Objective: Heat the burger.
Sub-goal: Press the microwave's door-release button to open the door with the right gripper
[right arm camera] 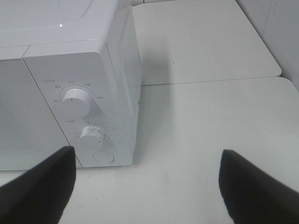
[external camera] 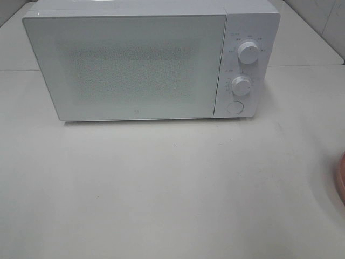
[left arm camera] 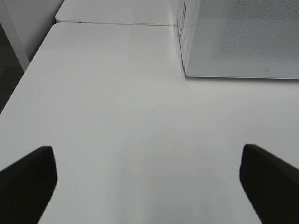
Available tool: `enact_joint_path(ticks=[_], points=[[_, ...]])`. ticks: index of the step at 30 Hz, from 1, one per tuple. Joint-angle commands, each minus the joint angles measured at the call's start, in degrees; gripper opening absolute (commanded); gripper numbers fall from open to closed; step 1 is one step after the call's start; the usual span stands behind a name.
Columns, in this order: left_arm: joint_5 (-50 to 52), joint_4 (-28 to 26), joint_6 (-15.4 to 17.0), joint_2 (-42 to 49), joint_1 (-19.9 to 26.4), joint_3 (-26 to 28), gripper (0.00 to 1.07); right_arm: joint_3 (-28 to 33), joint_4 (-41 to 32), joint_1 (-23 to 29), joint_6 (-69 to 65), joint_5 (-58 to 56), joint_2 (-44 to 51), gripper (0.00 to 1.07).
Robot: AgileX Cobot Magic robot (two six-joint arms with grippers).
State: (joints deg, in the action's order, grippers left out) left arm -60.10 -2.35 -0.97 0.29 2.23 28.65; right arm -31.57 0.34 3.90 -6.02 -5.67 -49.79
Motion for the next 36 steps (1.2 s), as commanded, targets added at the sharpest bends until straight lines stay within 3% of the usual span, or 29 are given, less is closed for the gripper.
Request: enact_joint_path(ticks=[1, 10, 17, 27, 30, 36], points=[[0.69, -0.57, -0.06, 1.55, -0.29, -0.29, 1.01, 0.34, 0.11, -0.29, -0.4, 4.76, -2.86, 0.78], [0.69, -0.57, -0.06, 1.55, -0.29, -0.29, 1.01, 6.65, 0.11, 1.09, -6.42, 18.28, -9.05, 0.7], [0.69, -0.57, -0.06, 1.55, -0.29, -0.29, 1.01, 11.12, -0.34, 9.85, -8.65, 25.44, -11.69, 0.7], [0.69, -0.57, -0.06, 1.55, -0.29, -0.29, 1.01, 12.32, -1.32, 17.13, -13.29, 29.16, -16.9, 0.7], [0.69, -0.57, -0.06, 1.55, -0.29, -0.29, 1.01, 12.32, -5.56, 18.45, -15.07, 30.48, -19.71, 0.7], [0.69, -0.57, -0.06, 1.55, -0.29, -0.29, 1.01, 12.32, -8.08, 18.96, -30.6, 34.43, -24.18, 0.61]])
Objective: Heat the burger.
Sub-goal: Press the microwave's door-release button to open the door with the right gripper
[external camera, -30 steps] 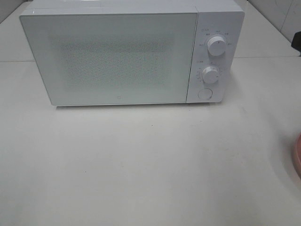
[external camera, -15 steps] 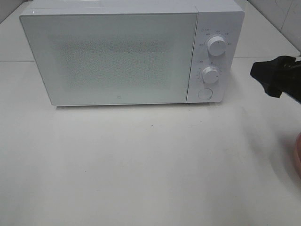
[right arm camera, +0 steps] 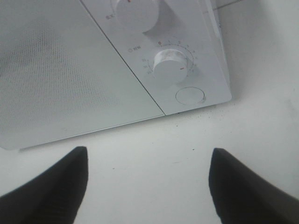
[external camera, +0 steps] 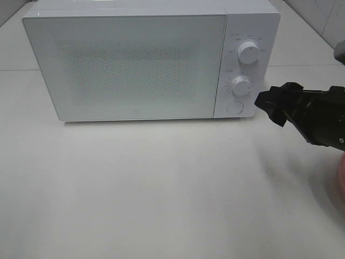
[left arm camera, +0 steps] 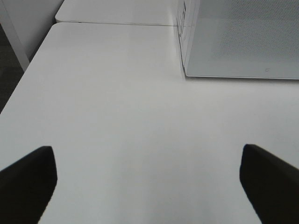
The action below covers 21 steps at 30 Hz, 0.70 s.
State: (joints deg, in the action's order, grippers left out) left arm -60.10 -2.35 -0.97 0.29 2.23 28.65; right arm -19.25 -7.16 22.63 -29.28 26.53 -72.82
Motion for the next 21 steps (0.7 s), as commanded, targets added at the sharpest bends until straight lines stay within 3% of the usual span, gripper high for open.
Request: enact_joint_path(ticks=[1, 2, 5, 7, 8, 10, 13, 15, 21], points=[[0.69, -0.57, -0.06, 1.55, -0.29, -0.29, 1.01, 0.0, -0.57, 0.23, -11.17, 2.58, -1.72, 0.58], [0.69, -0.57, -0.06, 1.55, -0.29, -0.29, 1.01, 0.0, -0.57, 0.23, -18.28, 3.78, -2.98, 0.51], [0.69, -0.57, -0.06, 1.55, -0.29, -0.29, 1.01, 0.0, -0.52, 0.23, -22.23, 4.53, -3.61, 0.47], [0.69, -0.57, -0.06, 1.55, -0.29, -0.29, 1.01, 0.0, -0.34, 0.23, -32.14, 7.05, -5.79, 0.34], [0.69, -0.57, -0.06, 1.55, -0.29, -0.29, 1.01, 0.0, -0.34, 0.23, -32.14, 7.05, -5.79, 0.34], [0.69, -0.57, -0.06, 1.55, -0.29, -0.29, 1.01, 0.0, -0.4, 0.23, -42.28, 8.82, -8.59, 0.18], [0.69, -0.57, -0.06, 1.55, -0.29, -0.29, 1.01, 0.0, -0.4, 0.23, -44.75, 9.4, -9.45, 0.15], [0.69, -0.57, -0.06, 1.55, -0.29, -0.29, 1.01, 0.0, -0.34, 0.23, -51.22, 12.03, -12.43, 0.04], [0.69, -0.57, -0.06, 1.55, -0.29, -0.29, 1.01, 0.0, -2.75, 0.23, -52.83, 15.93, -14.73, 0.0]])
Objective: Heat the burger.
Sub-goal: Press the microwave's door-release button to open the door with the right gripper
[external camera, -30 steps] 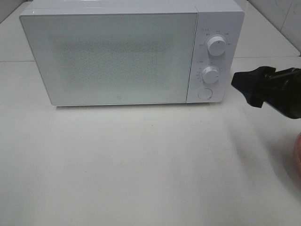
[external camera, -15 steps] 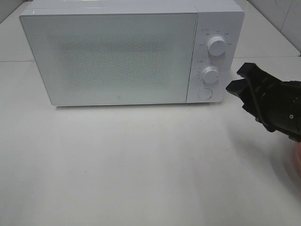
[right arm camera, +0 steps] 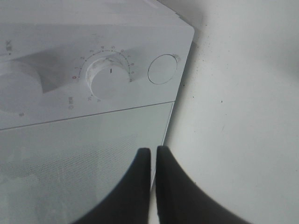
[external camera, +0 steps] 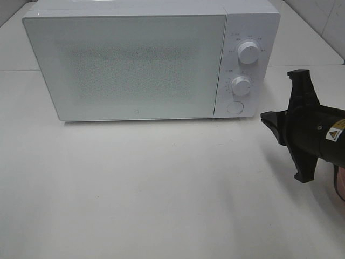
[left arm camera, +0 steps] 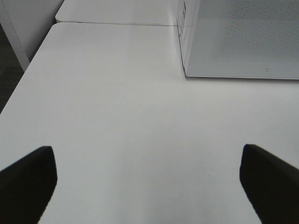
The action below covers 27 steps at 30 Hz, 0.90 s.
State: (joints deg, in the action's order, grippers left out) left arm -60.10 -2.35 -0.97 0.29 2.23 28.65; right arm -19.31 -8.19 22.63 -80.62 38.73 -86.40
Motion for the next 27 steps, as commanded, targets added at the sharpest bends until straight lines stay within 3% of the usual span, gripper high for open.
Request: enact_joint_path(ticks=[1, 6, 16, 27], points=[[0.69, -0.57, -0.06, 1.55, -0.29, -0.29, 1.01, 0.06, -4.01, 0.34, -1.38, 5.73, -2.29, 0.0], [0.69, -0.57, -0.06, 1.55, -0.29, -0.29, 1.01, 0.0, -8.48, 0.63, -1.2, 9.63, -4.53, 0.0], [0.69, -0.57, -0.06, 1.55, -0.29, -0.29, 1.01, -0.63, -24.52, 8.94, 5.44, 10.94, -5.1, 0.0], [0.69, -0.57, -0.06, 1.55, -0.29, -0.29, 1.01, -4.53, -27.5, 8.94, 8.31, 10.43, -9.63, 0.0]])
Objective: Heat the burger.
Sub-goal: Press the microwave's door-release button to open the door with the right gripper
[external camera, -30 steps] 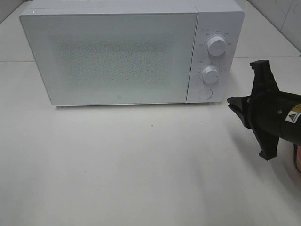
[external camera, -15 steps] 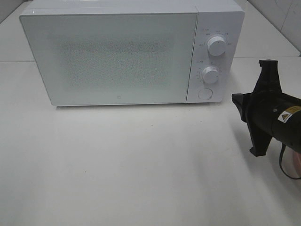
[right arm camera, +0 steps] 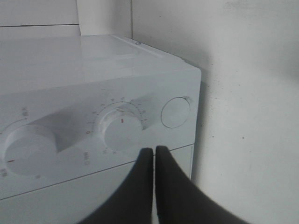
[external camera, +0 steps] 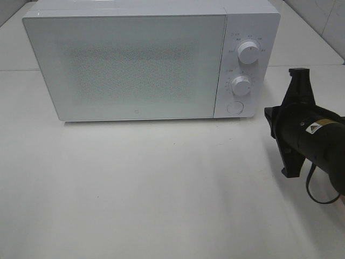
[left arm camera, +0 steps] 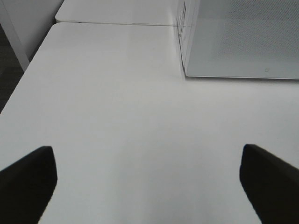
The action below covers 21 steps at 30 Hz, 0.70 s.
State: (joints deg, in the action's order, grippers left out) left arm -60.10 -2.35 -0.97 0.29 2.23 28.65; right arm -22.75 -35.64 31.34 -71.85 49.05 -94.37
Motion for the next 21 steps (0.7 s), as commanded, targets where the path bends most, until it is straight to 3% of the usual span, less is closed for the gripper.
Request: enact_joint_path(ticks=[1, 15, 21], points=[[0.69, -0.57, -0.06, 1.55, -0.29, -0.29, 1.01, -1.09, -0.06, 0.23, -0.46, 0.11, -1.66, 0.0], [0.69, -0.57, -0.06, 1.55, -0.29, -0.29, 1.01, -8.08, 0.29, 0.23, -2.12, 0.34, -10.94, 0.0], [0.69, -0.57, -0.06, 1.55, -0.29, -0.29, 1.01, -10.66, 4.41, 0.11, -3.84, 0.57, -13.92, 0.0]])
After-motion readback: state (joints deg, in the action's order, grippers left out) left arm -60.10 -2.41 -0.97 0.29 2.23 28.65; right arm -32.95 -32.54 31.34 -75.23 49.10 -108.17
